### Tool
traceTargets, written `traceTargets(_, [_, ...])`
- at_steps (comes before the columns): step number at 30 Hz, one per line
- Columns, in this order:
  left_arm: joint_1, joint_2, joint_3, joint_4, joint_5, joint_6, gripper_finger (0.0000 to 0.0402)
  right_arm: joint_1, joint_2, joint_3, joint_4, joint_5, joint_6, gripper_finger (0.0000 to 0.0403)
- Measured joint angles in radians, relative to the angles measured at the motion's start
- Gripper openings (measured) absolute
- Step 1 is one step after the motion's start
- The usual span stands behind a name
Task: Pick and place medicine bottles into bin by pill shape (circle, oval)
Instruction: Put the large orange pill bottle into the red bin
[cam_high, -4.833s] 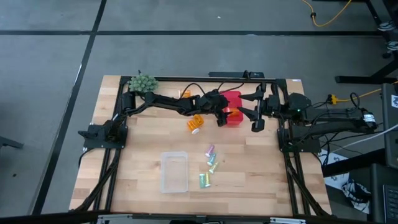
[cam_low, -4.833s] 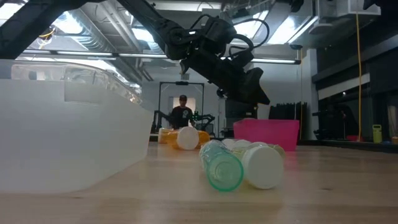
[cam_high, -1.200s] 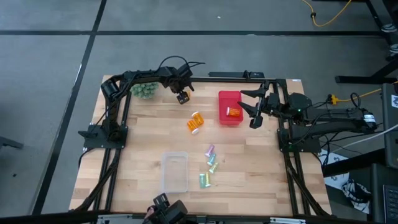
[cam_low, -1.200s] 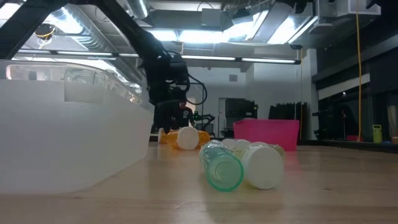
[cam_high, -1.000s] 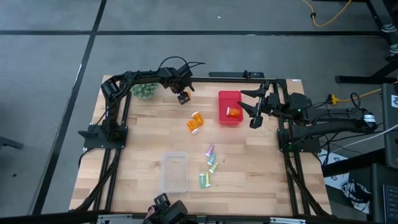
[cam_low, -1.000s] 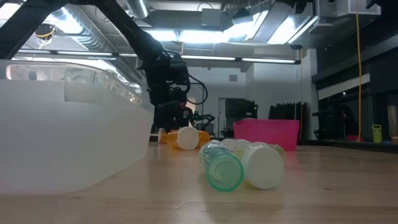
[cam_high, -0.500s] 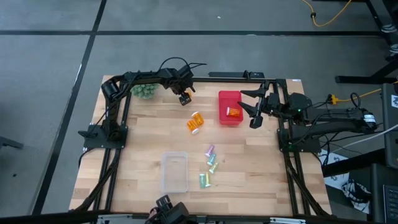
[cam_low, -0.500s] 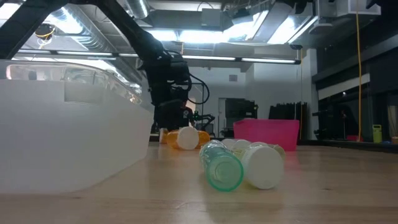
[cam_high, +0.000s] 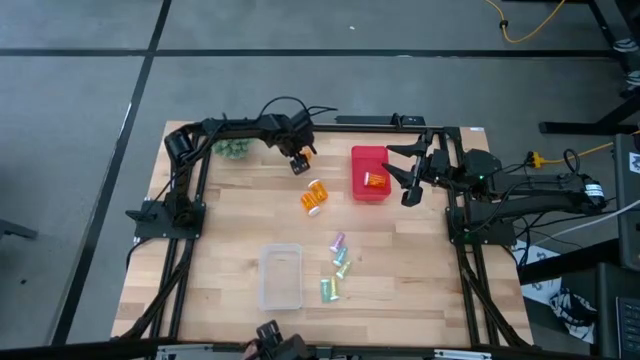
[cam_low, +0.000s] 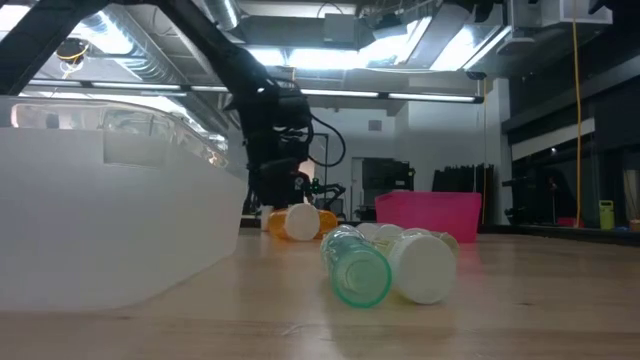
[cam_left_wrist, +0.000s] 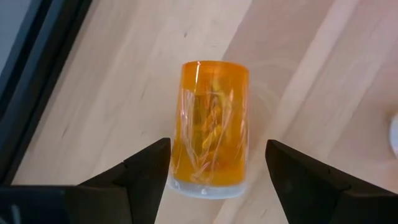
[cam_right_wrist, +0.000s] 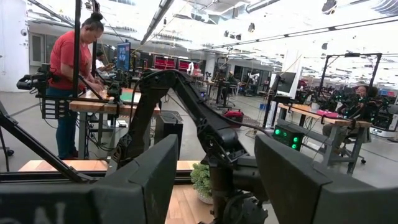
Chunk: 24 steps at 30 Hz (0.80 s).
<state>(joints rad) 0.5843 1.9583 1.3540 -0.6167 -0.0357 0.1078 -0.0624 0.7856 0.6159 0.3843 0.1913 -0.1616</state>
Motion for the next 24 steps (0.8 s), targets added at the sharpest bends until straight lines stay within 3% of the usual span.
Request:
traceTargets(12, [-0.015,0.0,0.0,0.024,-0.008,0.006,0.0254,0.0,0.0,0.0,0.0,0.0,0.0,0.0217])
traceTargets(24, [-0.016,0.0,0.0,0.023,-0.008,-0.001,0.019,0.0,0.0,0.0,0.0,0.0,0.0,0.0217])
